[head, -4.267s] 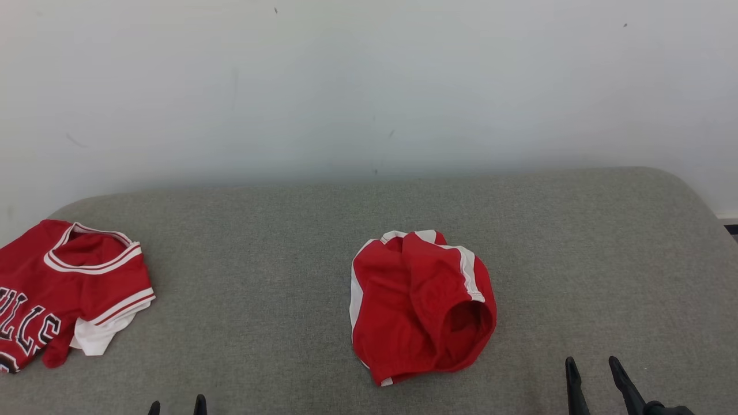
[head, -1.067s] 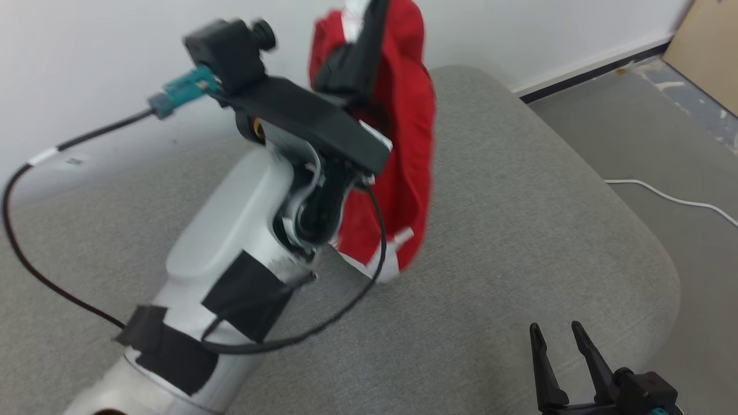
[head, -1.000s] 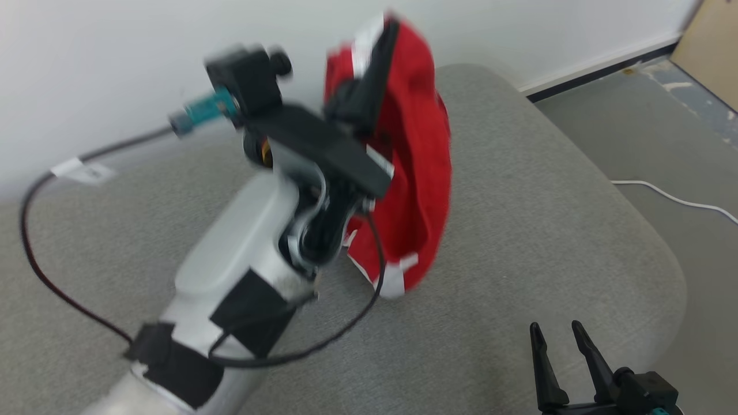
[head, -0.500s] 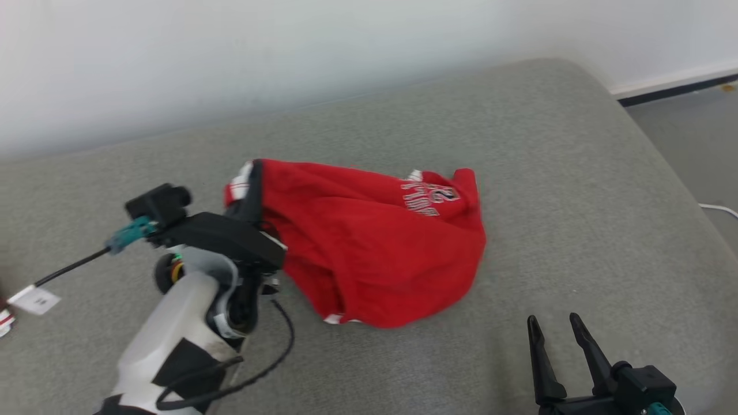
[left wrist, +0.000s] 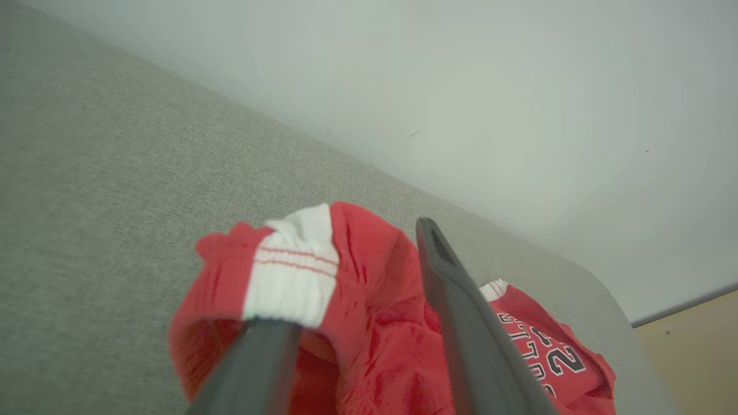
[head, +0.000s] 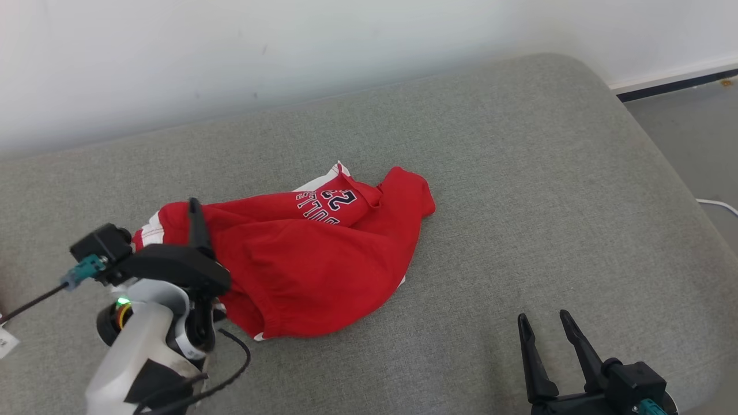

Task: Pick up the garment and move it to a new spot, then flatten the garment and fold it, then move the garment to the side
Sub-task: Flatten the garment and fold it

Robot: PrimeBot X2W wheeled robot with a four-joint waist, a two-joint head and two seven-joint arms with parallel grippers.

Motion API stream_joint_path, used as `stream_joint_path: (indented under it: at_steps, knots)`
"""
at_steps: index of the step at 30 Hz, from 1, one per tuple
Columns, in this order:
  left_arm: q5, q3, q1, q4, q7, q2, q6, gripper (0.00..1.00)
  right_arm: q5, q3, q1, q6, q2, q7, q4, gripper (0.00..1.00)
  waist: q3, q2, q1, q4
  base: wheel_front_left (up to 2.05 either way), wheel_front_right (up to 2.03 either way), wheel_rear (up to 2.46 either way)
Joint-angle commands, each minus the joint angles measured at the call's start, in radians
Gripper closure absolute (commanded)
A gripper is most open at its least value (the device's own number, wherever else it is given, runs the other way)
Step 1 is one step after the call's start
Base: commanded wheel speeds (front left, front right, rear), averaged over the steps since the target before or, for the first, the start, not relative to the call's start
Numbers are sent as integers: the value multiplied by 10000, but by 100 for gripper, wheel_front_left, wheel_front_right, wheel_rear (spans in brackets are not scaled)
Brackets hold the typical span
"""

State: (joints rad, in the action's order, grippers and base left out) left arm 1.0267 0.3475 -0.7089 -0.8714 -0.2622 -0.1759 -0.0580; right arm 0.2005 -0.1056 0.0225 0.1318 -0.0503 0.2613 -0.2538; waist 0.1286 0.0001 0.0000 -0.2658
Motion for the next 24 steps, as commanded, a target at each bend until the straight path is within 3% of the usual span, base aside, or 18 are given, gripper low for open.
stream_joint_path:
  at_steps: [1,3,10,14,21,24]
  knots:
    - [-97,83,204,-154,110,60,170,0,10,48,-29,-19,-2,25,-17,0,-38,-1,0,1,0,0,0]
    - [-54,131,285,-255,206,102,276,0,5,74,-55,-19,-2,23,-28,0,-80,-1,0,23,0,0,0]
    - [192,677,1091,-217,935,575,1360,0,137,88,-224,-19,-4,15,-24,0,-399,-1,0,320,0,0,0]
    - [-58,1106,1643,209,954,530,1636,0,197,44,-273,-19,-4,19,-56,0,-596,-1,0,443,0,0,0]
    - [-944,2074,2610,1398,607,36,1794,0,289,3,-291,-19,-5,25,-125,0,-772,-1,0,477,0,0,0]
    - [-1350,2428,2919,1814,598,-158,1663,0,363,0,-289,-19,-4,30,-143,0,-785,-1,0,455,0,0,0]
